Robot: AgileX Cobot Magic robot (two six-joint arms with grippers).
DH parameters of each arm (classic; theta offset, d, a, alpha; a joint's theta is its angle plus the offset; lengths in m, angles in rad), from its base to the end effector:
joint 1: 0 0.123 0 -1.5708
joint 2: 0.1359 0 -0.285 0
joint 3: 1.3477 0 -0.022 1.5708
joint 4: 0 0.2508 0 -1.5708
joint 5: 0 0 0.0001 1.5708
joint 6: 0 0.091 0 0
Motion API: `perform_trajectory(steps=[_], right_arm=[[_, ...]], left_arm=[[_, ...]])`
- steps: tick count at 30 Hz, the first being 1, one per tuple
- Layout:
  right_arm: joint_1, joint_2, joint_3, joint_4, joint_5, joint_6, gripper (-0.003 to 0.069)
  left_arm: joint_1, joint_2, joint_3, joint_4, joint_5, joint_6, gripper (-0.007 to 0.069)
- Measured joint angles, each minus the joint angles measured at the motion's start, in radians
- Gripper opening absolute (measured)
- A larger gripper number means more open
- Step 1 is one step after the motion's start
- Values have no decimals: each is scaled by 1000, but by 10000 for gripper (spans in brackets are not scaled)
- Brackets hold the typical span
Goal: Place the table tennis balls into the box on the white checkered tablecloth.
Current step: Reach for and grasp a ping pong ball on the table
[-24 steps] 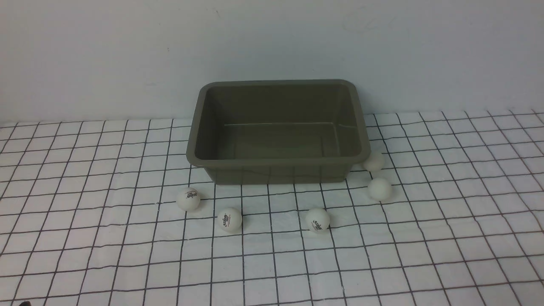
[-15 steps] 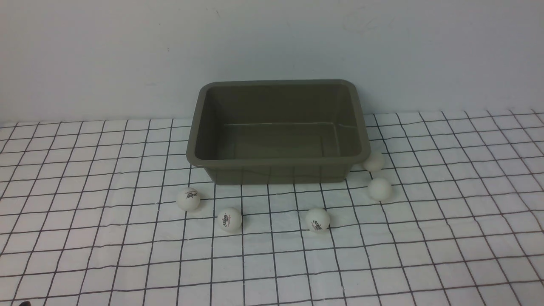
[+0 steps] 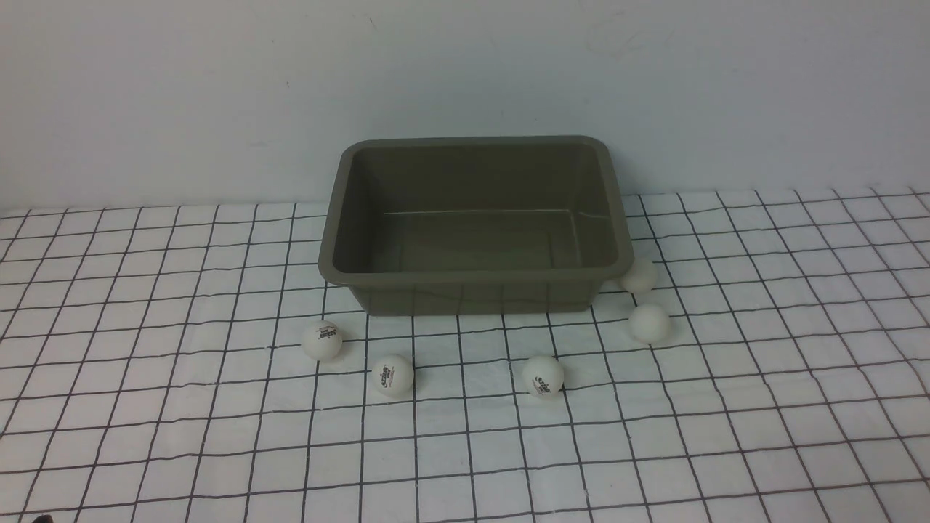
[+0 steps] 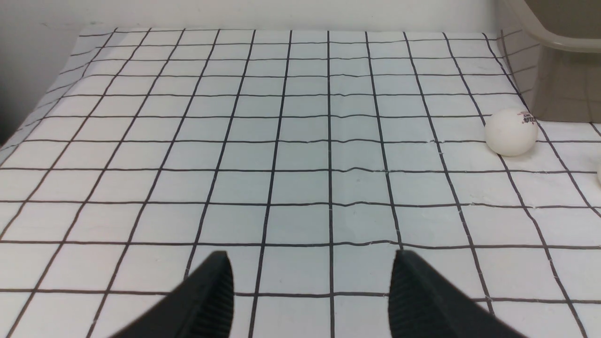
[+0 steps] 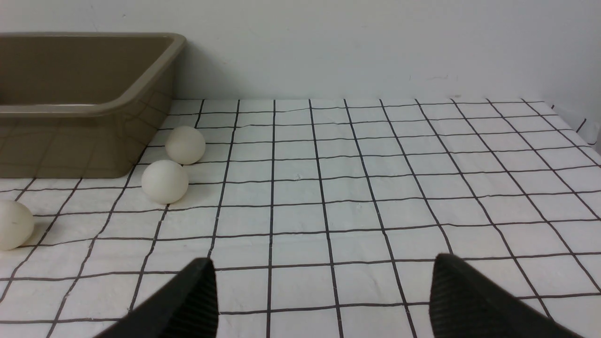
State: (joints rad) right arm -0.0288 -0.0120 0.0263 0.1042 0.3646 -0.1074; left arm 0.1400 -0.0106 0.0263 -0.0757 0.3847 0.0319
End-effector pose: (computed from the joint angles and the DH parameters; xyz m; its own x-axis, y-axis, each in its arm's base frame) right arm 0.0529 0.0019 0.1723 -0.2857 -0.0018 -0.9583 -0.0096 1.0000 0.0010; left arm 0.0522 0.0047 0.1704 -0.2996 -0.0809 -0.9506 -0.1243 0.9912 -0.0451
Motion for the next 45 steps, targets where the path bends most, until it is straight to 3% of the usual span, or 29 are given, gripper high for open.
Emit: perform_trajectory(steps=[39,45], right_arm=[[0,0,0,1,-2,3,547],[0,0,-12,24,-143,53,547]], left_arm=[[0,0,0,0,0,0,405],[0,0,0,0,0,0,405]])
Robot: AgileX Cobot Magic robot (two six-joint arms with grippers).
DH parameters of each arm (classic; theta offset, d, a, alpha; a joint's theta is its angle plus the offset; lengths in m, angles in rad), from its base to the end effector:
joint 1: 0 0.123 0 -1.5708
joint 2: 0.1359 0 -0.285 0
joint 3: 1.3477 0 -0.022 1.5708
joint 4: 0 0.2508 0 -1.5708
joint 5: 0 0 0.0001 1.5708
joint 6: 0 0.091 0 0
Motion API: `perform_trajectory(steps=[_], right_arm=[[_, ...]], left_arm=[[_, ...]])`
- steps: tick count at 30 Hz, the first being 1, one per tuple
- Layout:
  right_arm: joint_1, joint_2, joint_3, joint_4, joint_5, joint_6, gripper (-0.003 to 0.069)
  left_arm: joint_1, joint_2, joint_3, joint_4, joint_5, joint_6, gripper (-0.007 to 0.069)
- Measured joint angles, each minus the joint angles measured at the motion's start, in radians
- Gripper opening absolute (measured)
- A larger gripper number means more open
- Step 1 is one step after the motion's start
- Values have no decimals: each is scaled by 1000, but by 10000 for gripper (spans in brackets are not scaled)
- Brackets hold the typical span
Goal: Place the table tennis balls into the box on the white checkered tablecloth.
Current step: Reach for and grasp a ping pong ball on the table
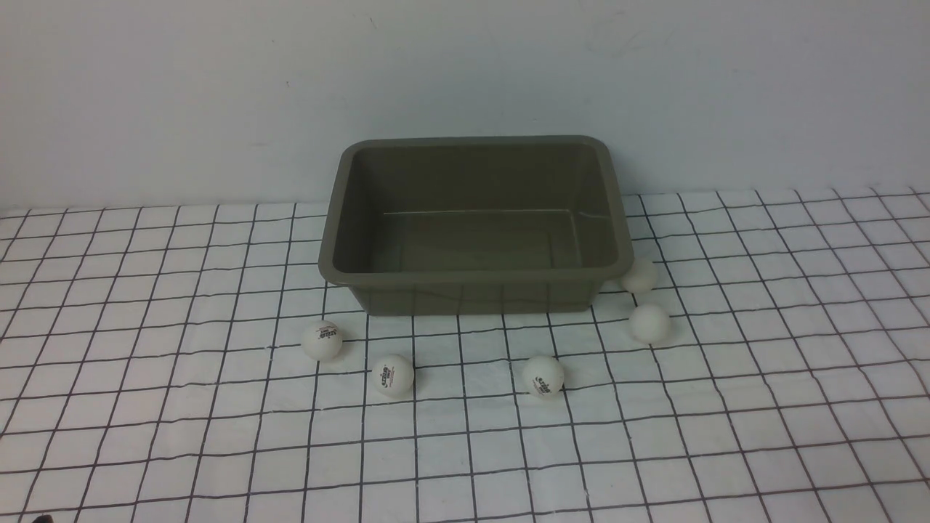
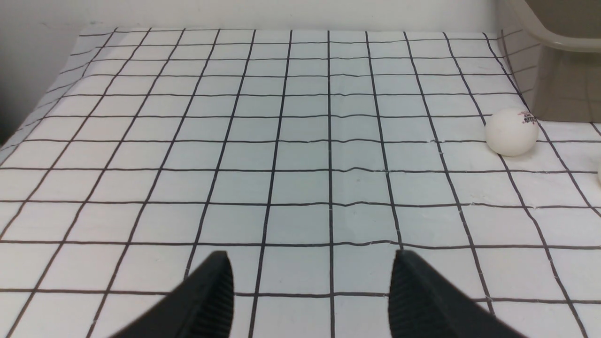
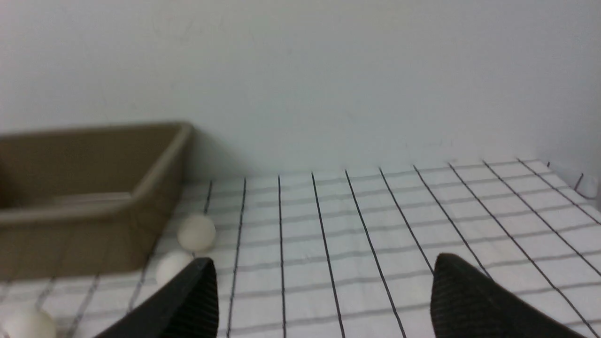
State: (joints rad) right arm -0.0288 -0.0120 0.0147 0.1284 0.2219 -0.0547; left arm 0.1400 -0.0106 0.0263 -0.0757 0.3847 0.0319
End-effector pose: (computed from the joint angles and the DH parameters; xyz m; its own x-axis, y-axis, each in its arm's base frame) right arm 0.0554 0.0010 0.1889 -0.1348 0.0744 -0.9881 0.0104 0.9972 0.0737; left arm 0.0522 0.0047 0.1704 -0.2996 -0.0809 -0.9506 -0.1243 0.9912 -0.0451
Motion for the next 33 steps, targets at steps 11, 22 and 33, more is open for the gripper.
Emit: perform_trajectory(steps=[11,22,33], right_arm=[[0,23,-387,28,273,113,547],[0,39,-490,124,450,139,547],[0,39,-491,172,457,139,547]], left_arm=[[0,0,0,0,0,0,405],[0,0,0,0,0,0,405],[0,0,0,6,0,7,405]])
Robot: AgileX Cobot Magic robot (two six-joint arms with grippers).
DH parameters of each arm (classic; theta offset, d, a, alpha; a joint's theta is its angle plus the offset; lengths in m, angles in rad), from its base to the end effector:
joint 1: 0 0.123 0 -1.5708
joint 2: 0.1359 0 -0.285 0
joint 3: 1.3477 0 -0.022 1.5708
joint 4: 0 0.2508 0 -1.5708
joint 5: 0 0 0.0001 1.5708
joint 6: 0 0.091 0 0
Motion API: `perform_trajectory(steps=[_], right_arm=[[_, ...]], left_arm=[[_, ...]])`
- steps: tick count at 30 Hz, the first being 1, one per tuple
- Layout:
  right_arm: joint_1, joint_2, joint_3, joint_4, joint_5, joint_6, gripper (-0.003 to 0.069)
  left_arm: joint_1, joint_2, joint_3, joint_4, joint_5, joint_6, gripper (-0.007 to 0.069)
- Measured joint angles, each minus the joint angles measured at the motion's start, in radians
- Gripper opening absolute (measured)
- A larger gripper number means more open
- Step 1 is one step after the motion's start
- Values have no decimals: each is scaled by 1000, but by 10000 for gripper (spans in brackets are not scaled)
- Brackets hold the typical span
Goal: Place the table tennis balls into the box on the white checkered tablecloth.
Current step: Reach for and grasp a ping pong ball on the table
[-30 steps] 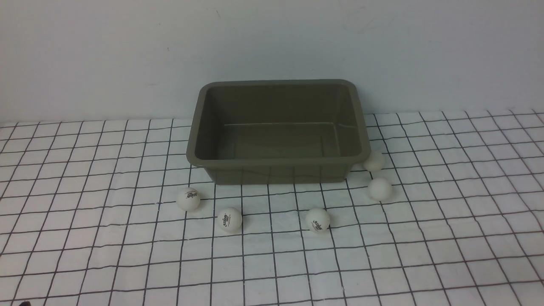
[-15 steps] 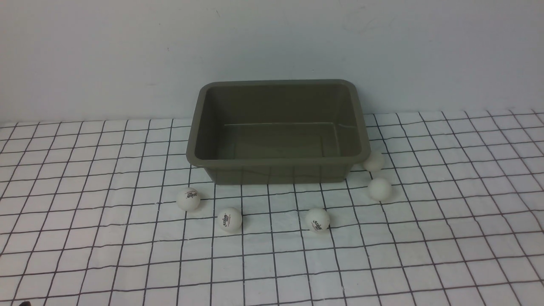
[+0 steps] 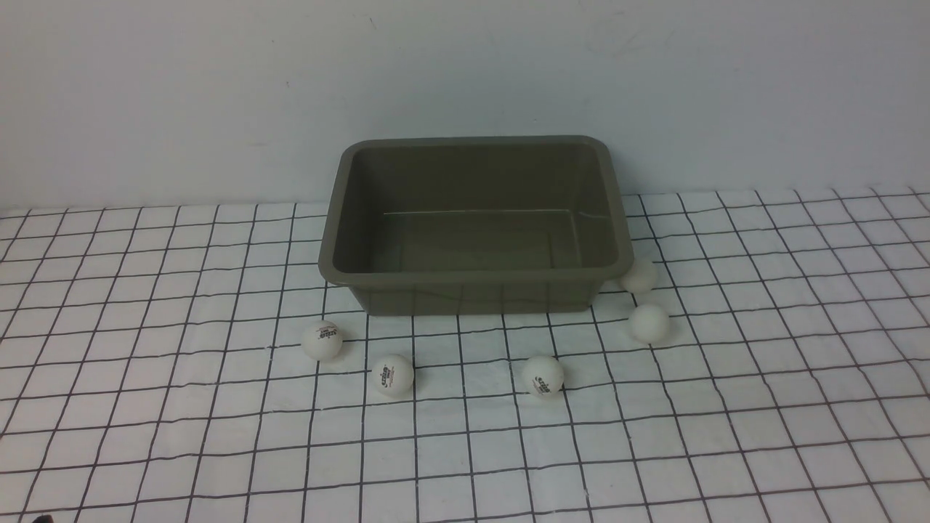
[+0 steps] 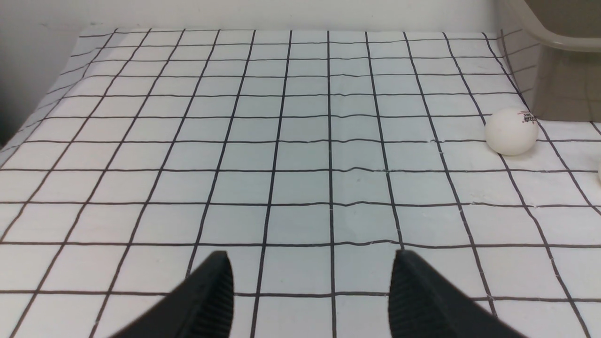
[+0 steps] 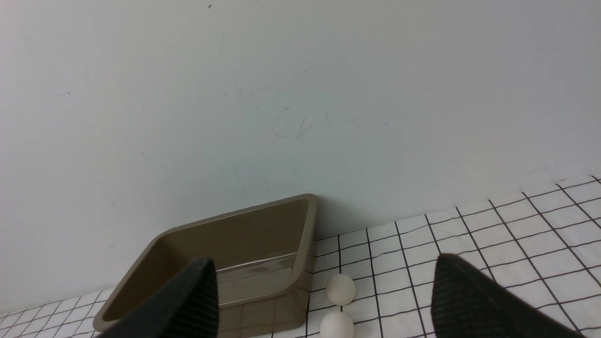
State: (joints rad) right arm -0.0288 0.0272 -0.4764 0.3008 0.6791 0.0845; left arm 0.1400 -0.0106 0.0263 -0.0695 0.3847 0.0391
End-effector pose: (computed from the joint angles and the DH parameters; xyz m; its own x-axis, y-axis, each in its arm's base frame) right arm 0.0123 0.0166 0.3055 -0.1633 0.3152 -0.9349 -0.1105 0.9358 0.3348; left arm 0.0522 0.0050 0.1704 -0.3013 -0.0680 -0.9511 -0.1226 0.9919 -0.0321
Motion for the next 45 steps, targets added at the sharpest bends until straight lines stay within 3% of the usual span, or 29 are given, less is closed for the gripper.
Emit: perform_trajectory(steps=[12,16,20,26,39,45], right_arm=[[0,0,-4,3,-4,-2,540],[0,0,-4,3,-5,-21,486],[0,0,-4,3,-5,-25,373],[0,0,-4,3,37,-28,316],[0,0,-4,4,84,-54,314],[0,0,-4,8,103,-99,314]], left_arm=[[0,0,0,22,0,11,405],[0,0,0,22,0,11,405],[0,0,2,0,-34,0,405],[0,0,2,-120,-107,-39,405],[0,0,2,-440,-150,-61,405],[0,0,2,-495,-202,-18,405]])
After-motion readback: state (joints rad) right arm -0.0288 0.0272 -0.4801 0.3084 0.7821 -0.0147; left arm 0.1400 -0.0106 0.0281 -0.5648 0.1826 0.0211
